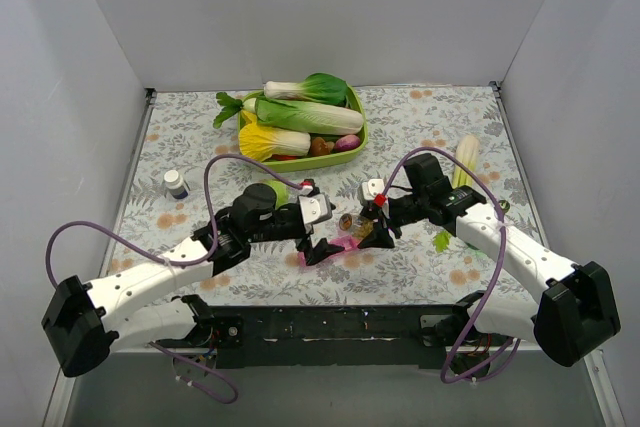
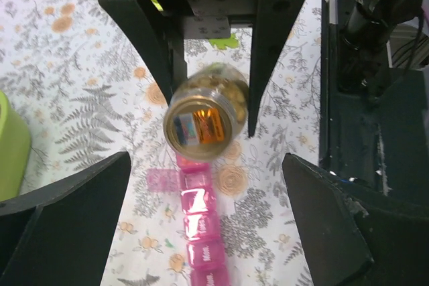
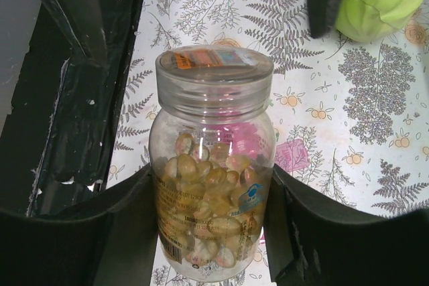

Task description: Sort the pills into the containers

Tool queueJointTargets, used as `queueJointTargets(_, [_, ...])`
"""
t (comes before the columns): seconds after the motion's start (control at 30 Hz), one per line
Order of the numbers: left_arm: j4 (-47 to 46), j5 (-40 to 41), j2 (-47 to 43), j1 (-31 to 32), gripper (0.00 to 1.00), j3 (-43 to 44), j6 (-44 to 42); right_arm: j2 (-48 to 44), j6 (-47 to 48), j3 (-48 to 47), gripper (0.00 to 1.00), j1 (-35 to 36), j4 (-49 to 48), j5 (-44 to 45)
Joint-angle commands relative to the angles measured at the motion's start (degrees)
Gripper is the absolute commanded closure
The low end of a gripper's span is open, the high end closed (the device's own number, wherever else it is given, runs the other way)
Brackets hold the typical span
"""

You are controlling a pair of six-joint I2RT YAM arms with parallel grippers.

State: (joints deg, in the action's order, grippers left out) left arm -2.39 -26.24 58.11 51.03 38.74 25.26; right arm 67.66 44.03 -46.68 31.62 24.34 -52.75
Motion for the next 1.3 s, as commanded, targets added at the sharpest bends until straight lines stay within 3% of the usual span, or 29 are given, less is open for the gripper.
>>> queueJointTargets(0.0, [-5.25, -0.92, 2.44, 0.04, 0.02, 4.5, -6.19, 0.11, 1.23, -0.79, 0.99, 0.02, 0.36, -2.71])
queueJointTargets(0.4, [-6.14, -2.76, 6.4, 0.39, 0.17, 5.46, -3.28, 0.19, 1.14, -0.7, 0.99, 0.02, 0.36, -2.88])
queueJointTargets(0.57, [-5.43, -3.99, 7.46, 0.39, 0.32, 6.43, -2.32, 0.28, 1.06, -0.7, 0.99, 0.02, 0.45, -2.88])
queueJointTargets(0.67, [-5.78, -4.7, 8.07, 0.39, 0.55, 6.7, -0.05, 0.19, 1.15, -0.7, 0.99, 0.11, 0.45, -2.88])
queueJointTargets(0.7, [-5.87, -4.61, 8.25, 0.39, 0.83, 6.61, 0.58, 0.11, 1.23, -0.78, 0.99, 0.03, 0.45, -2.71])
queueJointTargets(0.73, [-5.87, -4.78, 8.25, 0.39, 0.95, 6.44, 1.45, 0.02, 1.23, -0.79, 0.99, 0.02, 0.53, -2.71])
queueJointTargets(0.77, [-5.78, -4.44, 8.16, 0.39, 1.0, 6.17, 4.16, 0.02, 1.23, -0.79, 0.99, 0.02, 0.54, -2.53])
queueJointTargets(0.87, [-3.68, -2.33, 7.72, 0.3, 1.0, 5.56, 9.09, -1.03, 1.14, -0.7, 0.99, -0.06, 0.71, -2.01])
queueJointTargets(0.97, [-2.45, 3.11, 6.93, -0.75, 1.0, 3.02, 21.82, -2.09, -0.26, -0.78, 0.99, -1.03, 0.36, -2.61])
queueJointTargets(1.03, [-1.31, 7.57, 5.88, -2.32, 1.0, 1.52, 34.98, -2.35, -1.74, -1.14, 0.99, -2.08, -0.17, -3.5])
queueJointTargets(1.27, [-2.88, 11.11, 1.31, -4.71, 1.0, -6.13, 68.14, -3.06, -4.48, -1.22, 0.99, -3.05, -1.84, -3.23])
